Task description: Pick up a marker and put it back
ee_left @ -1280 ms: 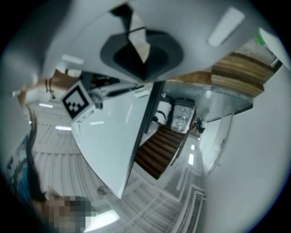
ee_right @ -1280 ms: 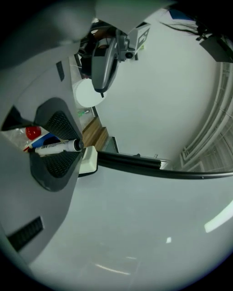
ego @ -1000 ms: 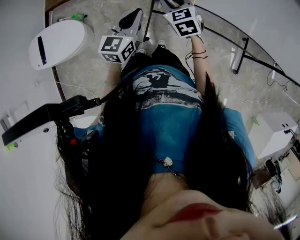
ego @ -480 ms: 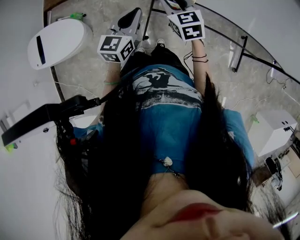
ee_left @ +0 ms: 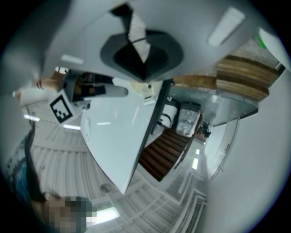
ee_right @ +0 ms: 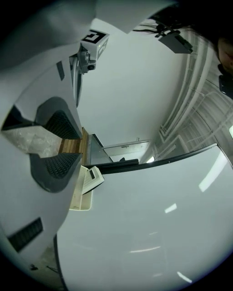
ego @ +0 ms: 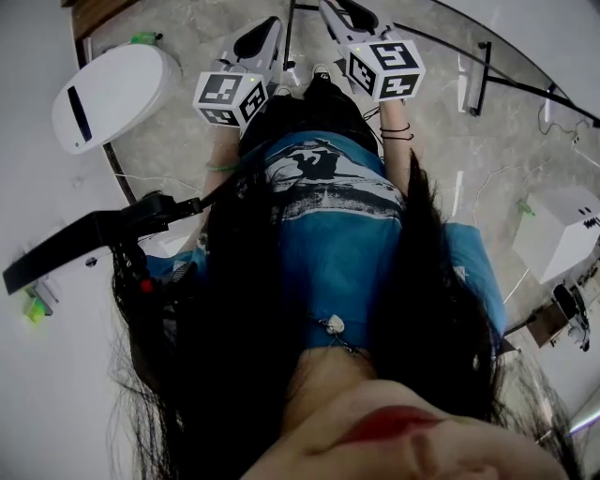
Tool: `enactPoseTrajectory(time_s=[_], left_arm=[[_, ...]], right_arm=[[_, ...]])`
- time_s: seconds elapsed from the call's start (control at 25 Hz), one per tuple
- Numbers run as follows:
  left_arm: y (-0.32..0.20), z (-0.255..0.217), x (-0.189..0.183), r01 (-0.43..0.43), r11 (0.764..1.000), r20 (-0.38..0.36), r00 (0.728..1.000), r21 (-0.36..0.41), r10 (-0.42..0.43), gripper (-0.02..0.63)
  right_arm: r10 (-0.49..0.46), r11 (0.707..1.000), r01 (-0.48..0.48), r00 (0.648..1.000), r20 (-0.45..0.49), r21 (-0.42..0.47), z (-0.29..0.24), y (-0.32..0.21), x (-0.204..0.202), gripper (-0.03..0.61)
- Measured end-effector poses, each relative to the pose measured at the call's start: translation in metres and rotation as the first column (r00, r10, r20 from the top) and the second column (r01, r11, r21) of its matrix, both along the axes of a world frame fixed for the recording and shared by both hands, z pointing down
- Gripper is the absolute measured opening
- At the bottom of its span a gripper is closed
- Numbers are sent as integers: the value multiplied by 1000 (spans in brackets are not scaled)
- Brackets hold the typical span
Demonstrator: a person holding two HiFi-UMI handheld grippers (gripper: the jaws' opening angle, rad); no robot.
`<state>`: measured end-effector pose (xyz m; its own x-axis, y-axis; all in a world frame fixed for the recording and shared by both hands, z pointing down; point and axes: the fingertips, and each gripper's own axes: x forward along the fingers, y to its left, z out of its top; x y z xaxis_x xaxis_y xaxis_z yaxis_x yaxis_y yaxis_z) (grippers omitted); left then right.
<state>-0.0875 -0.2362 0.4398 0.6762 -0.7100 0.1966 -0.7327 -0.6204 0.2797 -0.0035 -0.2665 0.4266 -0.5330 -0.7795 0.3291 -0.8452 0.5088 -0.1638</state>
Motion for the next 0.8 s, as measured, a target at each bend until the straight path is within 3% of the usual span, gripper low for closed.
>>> enactPoseTrajectory(time_s=[0.36,0.68,0.8], left_arm=[[24,27,25,-78,995,-11,997,-55,78,0],[34,25,18,-56,997,-15,998,-58,55,0],[64,14,26,-39,998,-10,999,-41,39,0]], right_arm=[[69,994,-57,990,124,-97,24,45,15,92],[61,993,-44,987,148,-114,23,64,9,91],[47,995,-32,987,153,-99,13,96,19,84]])
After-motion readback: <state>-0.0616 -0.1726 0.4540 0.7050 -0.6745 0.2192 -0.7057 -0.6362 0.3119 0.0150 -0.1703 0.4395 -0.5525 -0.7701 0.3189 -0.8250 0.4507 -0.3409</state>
